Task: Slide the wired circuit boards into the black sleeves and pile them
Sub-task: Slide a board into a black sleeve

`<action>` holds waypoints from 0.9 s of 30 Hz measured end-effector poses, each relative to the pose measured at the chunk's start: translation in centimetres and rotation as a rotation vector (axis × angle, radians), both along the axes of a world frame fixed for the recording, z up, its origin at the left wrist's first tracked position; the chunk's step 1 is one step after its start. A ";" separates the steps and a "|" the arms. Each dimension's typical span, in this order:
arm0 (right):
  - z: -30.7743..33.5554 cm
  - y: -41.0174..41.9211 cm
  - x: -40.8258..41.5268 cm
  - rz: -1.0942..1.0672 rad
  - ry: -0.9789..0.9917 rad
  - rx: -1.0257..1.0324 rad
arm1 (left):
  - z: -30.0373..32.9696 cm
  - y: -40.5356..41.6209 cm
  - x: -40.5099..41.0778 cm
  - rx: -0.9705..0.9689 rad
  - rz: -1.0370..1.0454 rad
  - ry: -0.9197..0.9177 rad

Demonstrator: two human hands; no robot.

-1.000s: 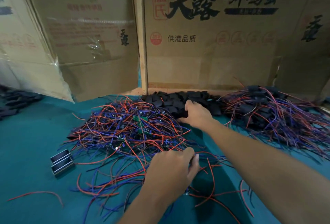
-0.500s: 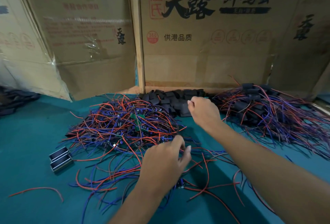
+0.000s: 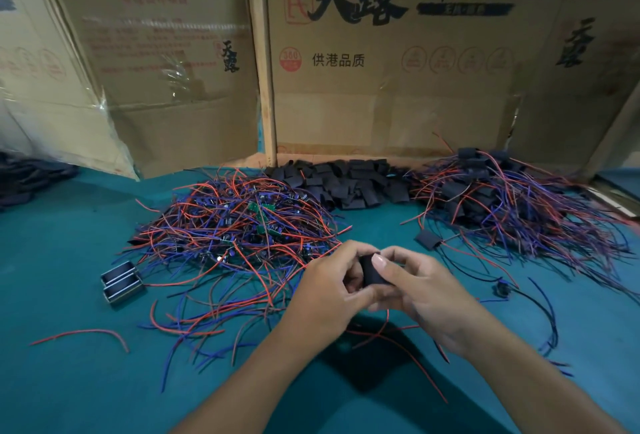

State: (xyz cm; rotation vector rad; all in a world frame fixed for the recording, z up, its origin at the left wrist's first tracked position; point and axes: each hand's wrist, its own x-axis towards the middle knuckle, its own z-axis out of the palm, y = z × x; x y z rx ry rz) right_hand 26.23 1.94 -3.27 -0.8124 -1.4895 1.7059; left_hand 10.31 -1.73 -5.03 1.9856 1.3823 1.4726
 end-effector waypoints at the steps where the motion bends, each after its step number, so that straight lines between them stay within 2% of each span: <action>1: 0.0 0.0 0.2 0.032 0.028 -0.041 | 0.1 -0.1 0.0 0.008 -0.016 -0.002; 5: 0.0 0.3 0.7 0.114 0.123 -0.163 | 0.4 -0.2 0.2 0.041 -0.031 0.052; 8: 0.0 0.3 0.9 0.169 0.118 -0.174 | 0.3 -0.4 0.1 0.049 -0.026 0.084; 11: -0.1 0.4 1.0 0.122 0.132 -0.187 | 0.7 -0.6 -0.7 0.063 0.001 0.217; 14: 0.0 0.7 1.1 0.024 0.146 -0.222 | 1.2 -0.4 -2.4 0.079 0.139 0.320; 16: 0.0 0.9 1.1 -0.017 0.126 -0.209 | 1.6 0.2 -4.2 0.060 0.324 0.380; 19: -0.2 1.0 1.1 -0.041 0.075 -0.199 | 1.9 0.8 -7.8 -0.078 0.658 0.464; 22: -0.4 0.9 1.0 -0.053 0.052 -0.194 | 1.5 0.8 -11.6 -0.237 0.873 0.582; 25: -0.5 0.9 1.0 -0.059 0.038 -0.181 | 0.8 0.9 -13.1 -0.540 0.869 0.686; 27: -0.5 0.9 0.9 -0.063 0.026 -0.180 | 0.6 1.1 -13.5 -0.570 0.857 0.679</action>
